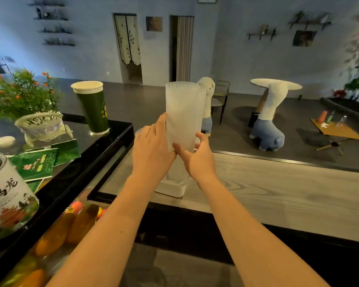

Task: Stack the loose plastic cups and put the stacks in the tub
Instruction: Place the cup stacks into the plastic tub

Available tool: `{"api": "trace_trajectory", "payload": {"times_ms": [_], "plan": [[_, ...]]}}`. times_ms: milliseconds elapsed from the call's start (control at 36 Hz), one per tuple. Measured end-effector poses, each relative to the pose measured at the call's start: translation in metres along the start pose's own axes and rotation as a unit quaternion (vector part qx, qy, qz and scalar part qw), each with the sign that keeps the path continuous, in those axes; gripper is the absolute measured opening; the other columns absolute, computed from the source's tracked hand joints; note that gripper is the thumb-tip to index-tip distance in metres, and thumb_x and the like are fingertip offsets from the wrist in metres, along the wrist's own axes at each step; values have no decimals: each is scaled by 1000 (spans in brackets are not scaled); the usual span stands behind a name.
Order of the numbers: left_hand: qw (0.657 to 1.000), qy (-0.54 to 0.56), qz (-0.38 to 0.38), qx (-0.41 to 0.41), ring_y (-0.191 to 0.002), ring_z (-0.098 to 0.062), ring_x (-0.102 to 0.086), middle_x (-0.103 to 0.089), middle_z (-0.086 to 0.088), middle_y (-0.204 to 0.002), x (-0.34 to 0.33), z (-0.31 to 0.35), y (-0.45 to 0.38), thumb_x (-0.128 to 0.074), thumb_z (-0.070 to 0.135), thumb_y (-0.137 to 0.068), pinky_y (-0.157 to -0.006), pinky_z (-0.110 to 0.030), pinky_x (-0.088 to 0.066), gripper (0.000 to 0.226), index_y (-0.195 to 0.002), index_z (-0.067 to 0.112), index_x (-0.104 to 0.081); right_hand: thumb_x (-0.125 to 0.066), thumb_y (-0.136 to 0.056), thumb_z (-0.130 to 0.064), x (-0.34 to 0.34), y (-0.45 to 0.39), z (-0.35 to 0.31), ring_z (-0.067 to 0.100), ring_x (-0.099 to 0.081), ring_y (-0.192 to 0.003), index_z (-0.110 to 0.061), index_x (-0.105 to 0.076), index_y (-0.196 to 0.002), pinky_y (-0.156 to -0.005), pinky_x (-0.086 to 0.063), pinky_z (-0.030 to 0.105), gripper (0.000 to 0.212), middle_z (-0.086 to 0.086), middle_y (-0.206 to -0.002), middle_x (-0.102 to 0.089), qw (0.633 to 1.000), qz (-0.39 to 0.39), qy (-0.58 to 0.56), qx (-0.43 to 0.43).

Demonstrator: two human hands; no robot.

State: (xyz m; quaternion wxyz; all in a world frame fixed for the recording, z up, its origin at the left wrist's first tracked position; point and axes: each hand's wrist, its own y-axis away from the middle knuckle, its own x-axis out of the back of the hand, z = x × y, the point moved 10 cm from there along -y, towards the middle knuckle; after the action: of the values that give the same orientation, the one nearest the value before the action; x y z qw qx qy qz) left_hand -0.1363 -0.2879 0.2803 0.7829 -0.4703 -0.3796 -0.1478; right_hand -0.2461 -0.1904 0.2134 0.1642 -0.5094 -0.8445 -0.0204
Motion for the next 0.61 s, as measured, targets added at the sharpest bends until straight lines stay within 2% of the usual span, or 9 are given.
{"api": "trace_trajectory", "payload": {"times_ms": [83,167,417,500,611], "plan": [[1000,0,-19,-15,-121,-19,-53,-56,1,-132,-3,1,-1,-76,33,-80,-106,-36,-38,86,-148,22,-24,-75,-81,-64,1,-7,-2,28,-57,-126,-30,-37,-150,-102,-53,52,85,5,-141,-54,999,7,51,-3],[999,-5,-27,-22,-120,-18,-54,-55,2,-133,-4,1,-2,-75,29,-81,-105,-35,-39,84,-148,22,-24,-73,-82,-65,0,-11,-1,28,-56,-124,-31,-34,-151,-101,-53,51,85,6,-139,-51,997,4,74,-8],[999,13,-17,-36,-124,-20,-48,-51,0,-135,5,4,0,-69,35,-87,-108,-35,-36,72,-146,21,-31,-76,-80,-63,3,-5,-1,28,-54,-129,-29,-30,-155,-104,-51,49,94,6,-147,-47,995,6,92,-22],[999,11,6,-35,-129,-22,-43,-51,-2,-137,17,5,4,-68,33,-87,-111,-36,-31,67,-144,19,-36,-76,-80,-64,11,1,-6,27,-53,-131,-25,-31,-155,-105,-52,50,97,6,-150,-44,996,15,82,-13],[996,36,75,-37,-124,-22,-39,-49,1,-132,47,10,17,-65,23,-82,-105,-37,-31,58,-136,23,-42,-75,-82,-62,27,16,-21,24,-53,-130,-20,-33,-154,-105,-51,47,93,5,-150,-45,997,26,70,5]]}}
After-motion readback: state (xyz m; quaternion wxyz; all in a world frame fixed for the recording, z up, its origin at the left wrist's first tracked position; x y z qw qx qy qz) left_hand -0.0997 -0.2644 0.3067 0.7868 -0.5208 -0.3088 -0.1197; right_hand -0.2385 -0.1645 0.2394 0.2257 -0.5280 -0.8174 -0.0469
